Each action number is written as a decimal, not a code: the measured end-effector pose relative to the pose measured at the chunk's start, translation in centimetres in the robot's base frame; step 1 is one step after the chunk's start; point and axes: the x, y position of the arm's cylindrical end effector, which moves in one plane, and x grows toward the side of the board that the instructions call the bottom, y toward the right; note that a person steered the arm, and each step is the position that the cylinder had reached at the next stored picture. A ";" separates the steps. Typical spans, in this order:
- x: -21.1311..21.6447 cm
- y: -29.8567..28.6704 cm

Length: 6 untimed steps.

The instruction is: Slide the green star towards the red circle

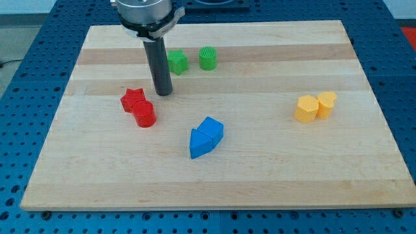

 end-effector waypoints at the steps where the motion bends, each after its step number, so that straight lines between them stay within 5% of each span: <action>1: -2.0 0.3; 3: -2.8 -4.2; 5: -12.8 -3.9; 6: -13.0 1.8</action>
